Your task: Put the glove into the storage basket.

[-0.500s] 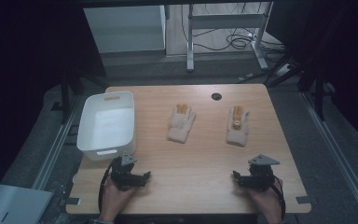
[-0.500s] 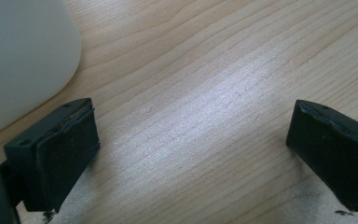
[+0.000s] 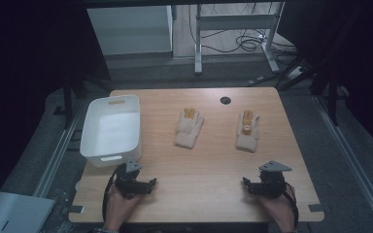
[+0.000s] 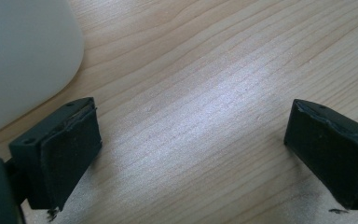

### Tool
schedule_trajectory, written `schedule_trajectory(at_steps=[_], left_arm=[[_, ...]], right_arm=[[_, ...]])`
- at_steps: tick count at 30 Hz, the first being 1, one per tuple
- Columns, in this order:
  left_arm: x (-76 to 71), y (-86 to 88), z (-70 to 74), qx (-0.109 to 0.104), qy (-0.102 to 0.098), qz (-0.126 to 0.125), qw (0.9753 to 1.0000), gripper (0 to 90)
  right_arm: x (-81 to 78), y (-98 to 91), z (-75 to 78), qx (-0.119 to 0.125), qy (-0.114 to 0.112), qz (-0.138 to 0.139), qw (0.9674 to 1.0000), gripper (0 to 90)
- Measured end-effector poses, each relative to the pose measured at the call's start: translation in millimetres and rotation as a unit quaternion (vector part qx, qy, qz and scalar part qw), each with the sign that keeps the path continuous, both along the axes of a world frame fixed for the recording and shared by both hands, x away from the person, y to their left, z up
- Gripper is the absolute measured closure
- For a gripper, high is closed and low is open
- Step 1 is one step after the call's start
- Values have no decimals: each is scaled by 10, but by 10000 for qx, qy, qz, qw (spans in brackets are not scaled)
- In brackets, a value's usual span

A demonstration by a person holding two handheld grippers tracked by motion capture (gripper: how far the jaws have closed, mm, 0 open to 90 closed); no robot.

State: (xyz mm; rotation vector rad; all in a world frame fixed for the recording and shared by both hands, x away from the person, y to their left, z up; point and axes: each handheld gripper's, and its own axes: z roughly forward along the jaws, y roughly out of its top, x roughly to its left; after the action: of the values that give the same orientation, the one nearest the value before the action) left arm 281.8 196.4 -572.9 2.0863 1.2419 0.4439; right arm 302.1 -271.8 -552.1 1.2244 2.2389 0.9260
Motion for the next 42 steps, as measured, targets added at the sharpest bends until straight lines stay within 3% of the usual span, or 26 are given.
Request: schedule_trajectory(at_steps=[10, 22, 25, 31, 42], left_arm=[[-2, 0, -1, -1, -8, 13, 10000, 38], [-4, -2, -1, -8, -10, 21, 10000, 38], [-4, -1, 0, -2, -6, 19, 10000, 39], [-5, -5, -2, -22, -15, 44, 10000, 39], [-7, -6, -3, -38, -7, 52, 10000, 39]], right_arm=[[0, 12, -2, -14, 39, -14, 10000, 105], [21, 13, 63, 207, 98, -22, 9997, 175], [66, 45, 105, 319, 82, -13, 9995, 199], [146, 134, 175, 255, 18, 99, 9996, 222], [344, 304, 261, 232, 107, 325, 9991, 307]])
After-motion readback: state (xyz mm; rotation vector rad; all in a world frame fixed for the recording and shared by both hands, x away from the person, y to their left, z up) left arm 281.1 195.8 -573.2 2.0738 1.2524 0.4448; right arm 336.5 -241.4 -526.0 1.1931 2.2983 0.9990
